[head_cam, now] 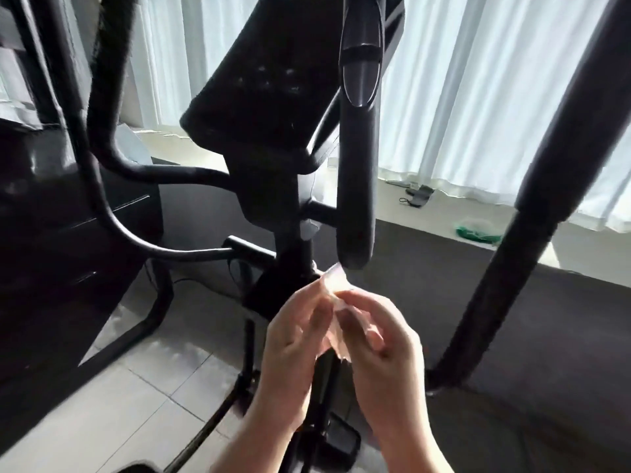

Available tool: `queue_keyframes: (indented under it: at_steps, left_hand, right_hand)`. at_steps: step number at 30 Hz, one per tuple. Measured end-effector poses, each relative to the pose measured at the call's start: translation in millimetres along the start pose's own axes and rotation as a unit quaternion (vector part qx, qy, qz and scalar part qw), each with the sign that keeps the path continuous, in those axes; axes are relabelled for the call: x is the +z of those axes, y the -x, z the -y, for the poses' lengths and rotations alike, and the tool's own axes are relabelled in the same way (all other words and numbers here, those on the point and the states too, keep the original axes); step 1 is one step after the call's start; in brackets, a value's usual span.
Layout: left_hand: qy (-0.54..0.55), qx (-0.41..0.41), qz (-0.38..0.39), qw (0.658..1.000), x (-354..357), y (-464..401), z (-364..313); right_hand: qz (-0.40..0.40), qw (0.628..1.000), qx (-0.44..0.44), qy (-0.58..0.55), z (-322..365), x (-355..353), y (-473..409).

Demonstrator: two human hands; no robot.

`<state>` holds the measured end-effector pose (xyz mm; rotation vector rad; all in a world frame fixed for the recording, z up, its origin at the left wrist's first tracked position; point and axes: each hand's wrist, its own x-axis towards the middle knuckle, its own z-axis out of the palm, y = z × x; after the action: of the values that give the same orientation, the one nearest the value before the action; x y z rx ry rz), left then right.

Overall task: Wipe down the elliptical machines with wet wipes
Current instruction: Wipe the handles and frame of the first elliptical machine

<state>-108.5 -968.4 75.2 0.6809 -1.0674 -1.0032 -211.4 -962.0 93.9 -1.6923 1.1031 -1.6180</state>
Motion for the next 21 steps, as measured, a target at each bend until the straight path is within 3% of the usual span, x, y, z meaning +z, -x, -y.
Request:
queue_keyframes:
  at_steps: [2,4,6,8,11,14,16,21]
  left_hand:
    - [0.072,-0.021,-0.067,0.995,-6,1,-1]
    - [0.076,-0.021,-0.147,0.986,-15,-8,-5]
    - [0.042,0.019,-0.209,0.977,-23,-31,-7]
    - [-0.087,0.125,-0.247,0.957,-28,-64,-9]
    - [-0.322,0.341,-0.212,0.857,-31,-124,15]
    - [-0.419,0.403,-0.139,0.802,-28,-180,53]
    - [-0.454,0.383,-0.108,0.797,-25,-201,75]
    - [-0.371,0.333,-0.140,0.856,-4,-202,84]
  right_hand:
    - [-0.021,0.999,0.011,0.041,-8,12,0]
    - [-0.039,0.997,0.010,0.072,-9,16,-6]
    - [-0.066,0.993,-0.030,0.093,-5,14,-13]
    - [-0.097,0.987,-0.070,0.110,1,11,-21]
    - [-0.112,0.980,-0.100,0.131,8,4,-34]
    - [-0.048,0.978,-0.111,0.169,18,0,-45]
    - [-0.033,0.976,-0.106,0.189,23,-4,-50]
    - [-0.020,0.971,-0.116,0.207,32,-11,-54]
